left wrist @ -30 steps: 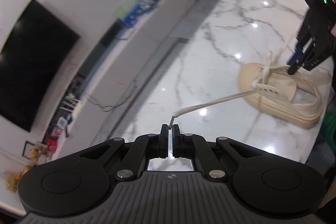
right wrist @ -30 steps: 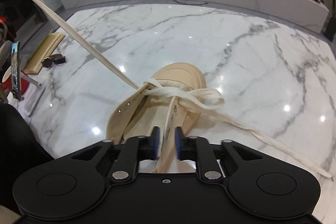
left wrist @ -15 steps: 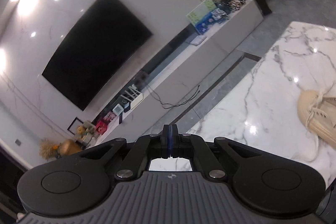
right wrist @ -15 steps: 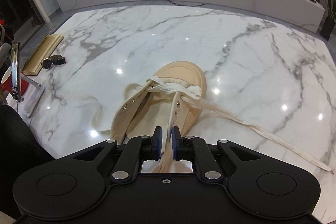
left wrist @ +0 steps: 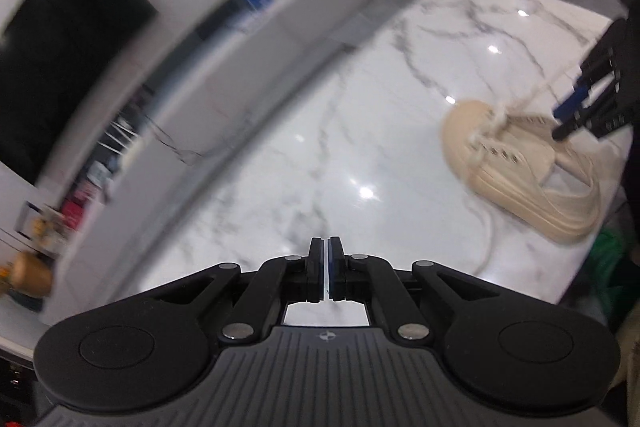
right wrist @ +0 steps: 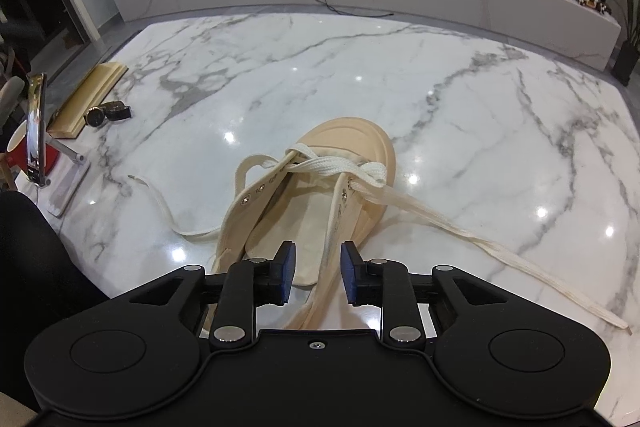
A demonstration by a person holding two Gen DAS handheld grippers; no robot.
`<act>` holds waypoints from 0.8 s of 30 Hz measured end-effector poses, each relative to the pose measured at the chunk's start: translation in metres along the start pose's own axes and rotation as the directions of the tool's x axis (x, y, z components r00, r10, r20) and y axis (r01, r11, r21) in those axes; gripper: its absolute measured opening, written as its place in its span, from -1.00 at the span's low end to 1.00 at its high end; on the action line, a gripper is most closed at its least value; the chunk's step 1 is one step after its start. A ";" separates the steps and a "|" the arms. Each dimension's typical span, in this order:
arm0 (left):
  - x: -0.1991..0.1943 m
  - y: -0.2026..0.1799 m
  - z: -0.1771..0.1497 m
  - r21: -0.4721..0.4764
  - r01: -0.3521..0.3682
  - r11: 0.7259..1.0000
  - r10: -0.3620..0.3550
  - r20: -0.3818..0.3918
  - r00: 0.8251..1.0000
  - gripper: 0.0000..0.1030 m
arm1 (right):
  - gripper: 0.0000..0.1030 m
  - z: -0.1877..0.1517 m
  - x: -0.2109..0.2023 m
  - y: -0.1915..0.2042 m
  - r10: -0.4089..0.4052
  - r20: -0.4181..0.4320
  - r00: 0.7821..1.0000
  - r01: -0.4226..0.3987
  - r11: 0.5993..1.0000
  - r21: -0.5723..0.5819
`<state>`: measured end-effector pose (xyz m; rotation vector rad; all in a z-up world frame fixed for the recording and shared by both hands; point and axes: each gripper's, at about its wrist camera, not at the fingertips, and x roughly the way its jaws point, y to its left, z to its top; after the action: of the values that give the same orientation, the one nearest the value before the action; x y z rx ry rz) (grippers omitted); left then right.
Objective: Lace up shoes with both hands
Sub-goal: 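Pull the white lace out long and away from the sneaker with the left gripper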
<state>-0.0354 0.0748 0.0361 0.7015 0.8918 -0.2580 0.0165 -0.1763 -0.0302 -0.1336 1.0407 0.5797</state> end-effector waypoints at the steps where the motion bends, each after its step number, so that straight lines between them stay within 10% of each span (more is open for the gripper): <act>1: 0.008 -0.004 -0.004 0.022 0.016 1.000 -0.016 -0.015 1.000 -0.95 | -0.53 0.000 0.001 0.000 0.005 0.000 1.000 -0.005 1.000 0.000; 10: 0.086 -0.034 -0.049 0.231 0.197 0.953 -0.167 -0.144 0.975 -0.84 | -0.44 0.001 0.007 -0.002 0.041 -0.019 0.999 -0.041 0.999 -0.014; 17: 0.130 -0.037 -0.070 0.171 0.273 0.947 -0.234 -0.215 0.948 -0.81 | -0.44 0.004 0.019 -0.008 0.045 -0.048 0.998 -0.045 0.999 -0.002; 24: 0.139 -0.007 -0.077 -0.268 0.263 0.927 -0.328 -0.237 0.914 -0.66 | -0.44 0.005 0.022 -0.011 0.037 -0.049 0.998 -0.037 0.999 0.000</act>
<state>-0.0010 0.1302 -0.1089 0.3858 1.2802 -0.3260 0.0345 -0.1750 -0.0477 -0.1305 1.0926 0.6132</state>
